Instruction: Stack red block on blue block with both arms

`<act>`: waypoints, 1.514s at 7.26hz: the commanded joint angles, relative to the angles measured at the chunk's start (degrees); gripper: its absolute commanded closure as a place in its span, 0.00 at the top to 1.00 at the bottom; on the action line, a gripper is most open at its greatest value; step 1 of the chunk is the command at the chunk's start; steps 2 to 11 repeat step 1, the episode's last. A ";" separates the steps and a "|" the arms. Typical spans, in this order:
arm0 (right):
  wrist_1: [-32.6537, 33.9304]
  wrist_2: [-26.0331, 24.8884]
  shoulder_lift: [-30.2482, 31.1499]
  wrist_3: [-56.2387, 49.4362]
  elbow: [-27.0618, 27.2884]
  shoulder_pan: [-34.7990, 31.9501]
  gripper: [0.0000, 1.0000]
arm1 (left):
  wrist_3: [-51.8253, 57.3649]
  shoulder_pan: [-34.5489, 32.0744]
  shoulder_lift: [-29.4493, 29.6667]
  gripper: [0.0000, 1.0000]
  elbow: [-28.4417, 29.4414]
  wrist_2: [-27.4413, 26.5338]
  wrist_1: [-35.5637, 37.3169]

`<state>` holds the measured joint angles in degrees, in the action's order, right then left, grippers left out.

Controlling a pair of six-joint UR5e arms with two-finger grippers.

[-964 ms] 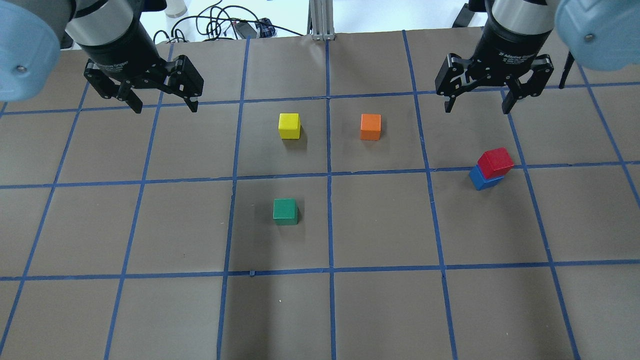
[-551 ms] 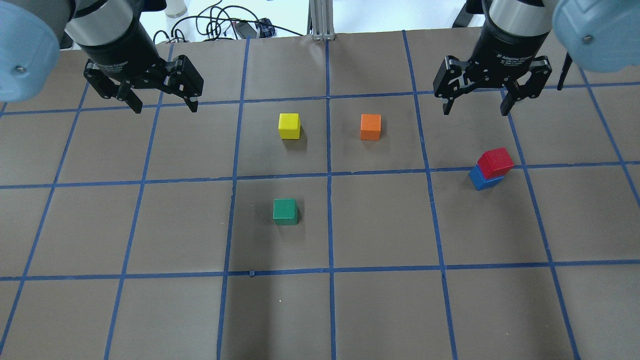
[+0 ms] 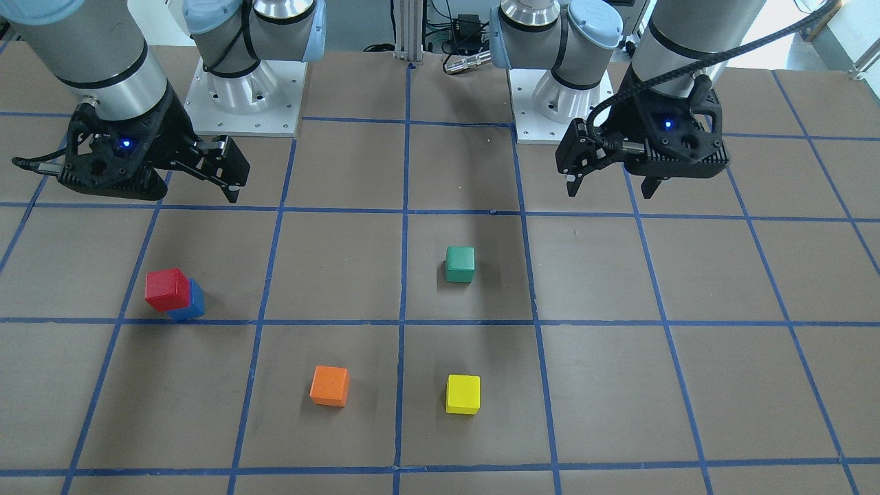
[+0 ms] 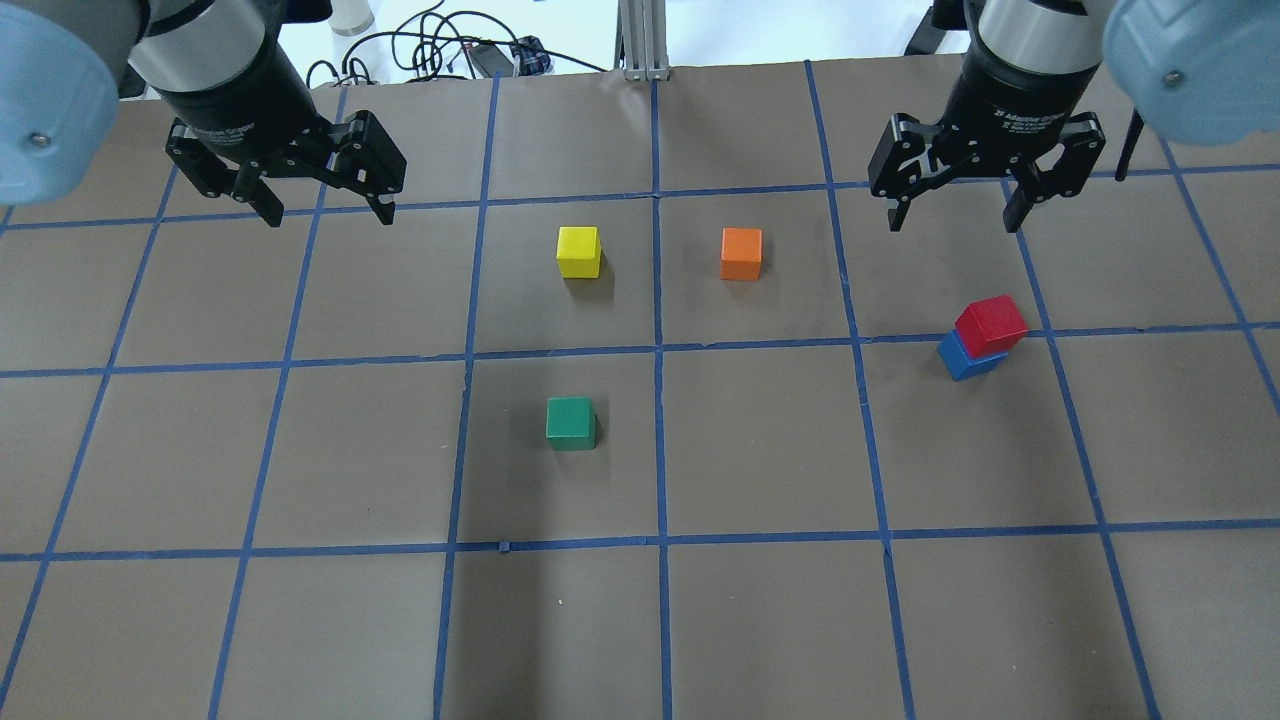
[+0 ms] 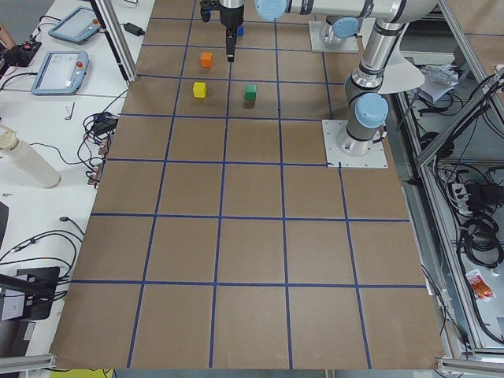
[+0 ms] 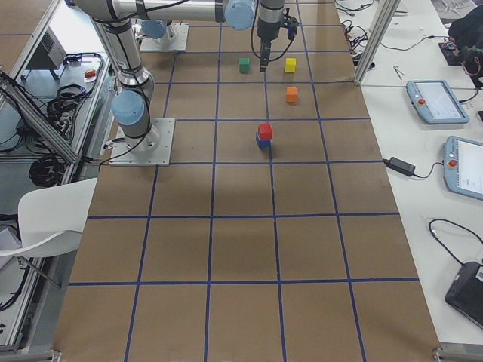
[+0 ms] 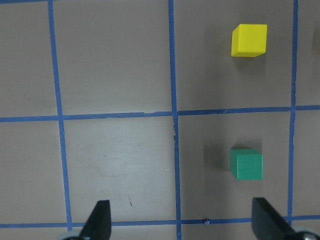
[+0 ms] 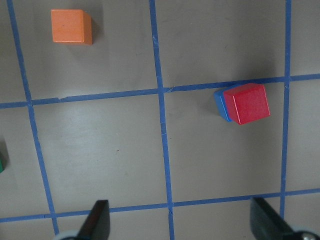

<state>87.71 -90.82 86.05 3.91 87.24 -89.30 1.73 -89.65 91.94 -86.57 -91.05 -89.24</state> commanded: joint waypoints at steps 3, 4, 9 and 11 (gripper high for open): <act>0.01 -0.06 -0.01 -0.22 0.04 0.00 1.00 | -0.06 0.00 0.00 1.00 0.00 -0.01 0.03; 0.01 -0.06 -0.01 -0.22 0.04 0.00 1.00 | -0.06 0.00 0.00 1.00 0.00 -0.01 0.03; 0.01 -0.06 -0.01 -0.22 0.04 0.00 1.00 | -0.06 0.00 0.00 1.00 0.00 -0.01 0.03; 0.01 -0.06 -0.01 -0.22 0.04 0.00 1.00 | -0.06 0.00 0.00 1.00 0.00 -0.01 0.03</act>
